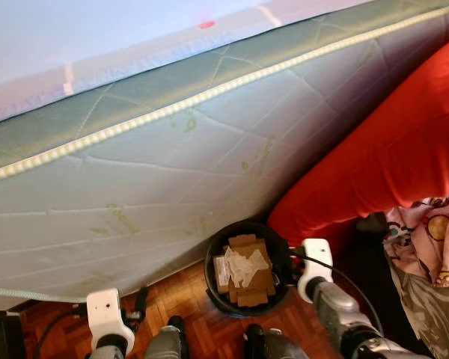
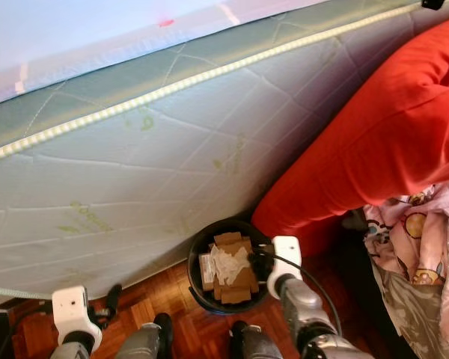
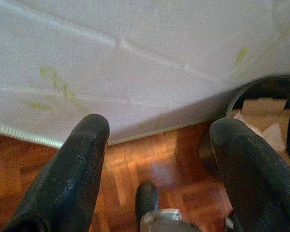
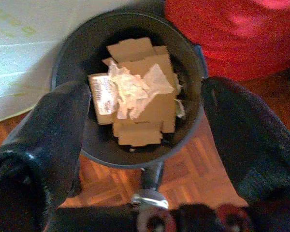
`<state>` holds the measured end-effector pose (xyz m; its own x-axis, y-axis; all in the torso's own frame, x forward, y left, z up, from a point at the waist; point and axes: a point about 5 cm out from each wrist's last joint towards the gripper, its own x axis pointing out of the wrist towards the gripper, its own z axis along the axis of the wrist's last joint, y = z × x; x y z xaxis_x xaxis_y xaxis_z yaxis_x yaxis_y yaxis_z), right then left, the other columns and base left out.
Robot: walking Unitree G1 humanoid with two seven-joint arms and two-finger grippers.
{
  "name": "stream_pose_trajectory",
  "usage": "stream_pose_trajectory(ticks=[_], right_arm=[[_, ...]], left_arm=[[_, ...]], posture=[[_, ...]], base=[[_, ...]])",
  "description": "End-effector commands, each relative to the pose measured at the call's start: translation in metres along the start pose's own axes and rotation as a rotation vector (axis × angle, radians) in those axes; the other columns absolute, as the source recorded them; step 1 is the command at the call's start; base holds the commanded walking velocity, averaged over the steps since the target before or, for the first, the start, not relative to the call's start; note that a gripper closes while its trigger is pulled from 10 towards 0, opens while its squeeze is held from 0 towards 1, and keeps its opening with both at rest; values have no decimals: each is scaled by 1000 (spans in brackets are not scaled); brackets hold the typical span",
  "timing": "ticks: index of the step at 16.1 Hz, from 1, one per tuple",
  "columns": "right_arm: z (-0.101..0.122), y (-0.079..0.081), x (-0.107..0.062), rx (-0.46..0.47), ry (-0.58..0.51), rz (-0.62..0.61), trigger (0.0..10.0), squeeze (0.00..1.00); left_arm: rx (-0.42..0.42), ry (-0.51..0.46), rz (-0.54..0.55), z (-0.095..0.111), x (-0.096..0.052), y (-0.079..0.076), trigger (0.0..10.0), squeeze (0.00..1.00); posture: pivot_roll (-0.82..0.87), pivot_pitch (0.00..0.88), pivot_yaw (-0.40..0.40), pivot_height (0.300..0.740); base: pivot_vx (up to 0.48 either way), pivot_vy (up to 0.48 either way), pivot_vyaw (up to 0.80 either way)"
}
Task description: Clean up the room
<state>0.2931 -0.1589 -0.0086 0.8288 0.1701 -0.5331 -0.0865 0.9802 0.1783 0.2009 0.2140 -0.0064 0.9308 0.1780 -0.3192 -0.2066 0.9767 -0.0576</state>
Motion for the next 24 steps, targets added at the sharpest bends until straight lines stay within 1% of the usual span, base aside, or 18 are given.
stream_pose_trajectory(ticks=[1,2,3,4,5,6,7,8,10,12,13,15,16,18,20,21,22,24], right_arm=[[-21,-6,-7,40,53,-37,10000,0],[-25,-9,-9,45,61,-48,10000,0],[-36,-19,-15,65,75,-82,10000,0],[-40,-24,-18,74,82,-100,10000,0],[-48,-33,-24,89,95,-129,10000,0],[-55,-43,-30,104,106,-159,10000,0],[-67,-56,-40,125,126,-202,10000,0],[-81,-61,-50,135,146,-222,10000,0],[-106,-72,-69,168,184,-277,10000,0],[-114,-82,-79,198,210,-328,10000,0],[-118,-82,-80,216,230,-351,10000,0],[-128,-81,-86,226,262,-368,10000,0],[-136,-82,-92,229,289,-374,10000,0],[-141,-82,-96,221,311,-369,10000,0],[-134,-79,-89,216,299,-361,10000,0],[-134,-79,-89,212,302,-356,10000,0],[-135,-78,-89,188,313,-336,10000,0],[-136,-76,-88,177,323,-323,10000,0]], left_arm=[[10,113,23,-23,-5,10,10000,0],[11,139,26,-27,-3,13,10000,0],[21,195,35,-36,-2,18,10000,0],[20,219,40,-40,-2,20,10000,0],[28,253,40,-45,-1,21,10000,0],[31,275,39,-49,0,22,10000,0],[35,317,41,-53,3,22,10000,0],[40,346,46,-55,5,23,10000,0],[46,381,57,-57,7,26,10000,0],[50,409,64,-59,8,29,10000,0],[56,444,69,-63,6,31,10000,0],[54,475,79,-67,3,35,10000,0],[33,497,99,-71,-1,38,10000,0],[23,532,116,-77,-8,43,10000,0],[14,582,145,-87,-22,55,10000,0],[13,589,150,-89,-25,58,10000,0],[10,607,166,-92,-32,66,10000,0],[12,623,177,-94,-38,73,10000,0]], posture=[[146,241,-47,740],[143,233,-46,740],[122,187,-38,740],[109,162,-35,740],[97,136,-31,740],[75,104,-25,740],[63,62,-19,740],[52,29,-15,740],[38,0,-8,740],[14,0,6,740],[2,0,13,740],[-10,0,14,740],[-11,0,11,740],[-13,0,2,740],[-12,0,3,740],[-13,0,1,740],[-19,0,0,740],[-22,0,0,740]], base=[[0,0,0],[0,0,0],[0,0,0],[0,0,0],[0,0,0],[0,0,0],[0,0,0],[0,0,0],[0,0,0],[0,0,0],[0,0,0],[0,0,0],[0,0,0],[0,0,0],[0,0,0],[0,0,0],[0,0,0],[0,0,0]])
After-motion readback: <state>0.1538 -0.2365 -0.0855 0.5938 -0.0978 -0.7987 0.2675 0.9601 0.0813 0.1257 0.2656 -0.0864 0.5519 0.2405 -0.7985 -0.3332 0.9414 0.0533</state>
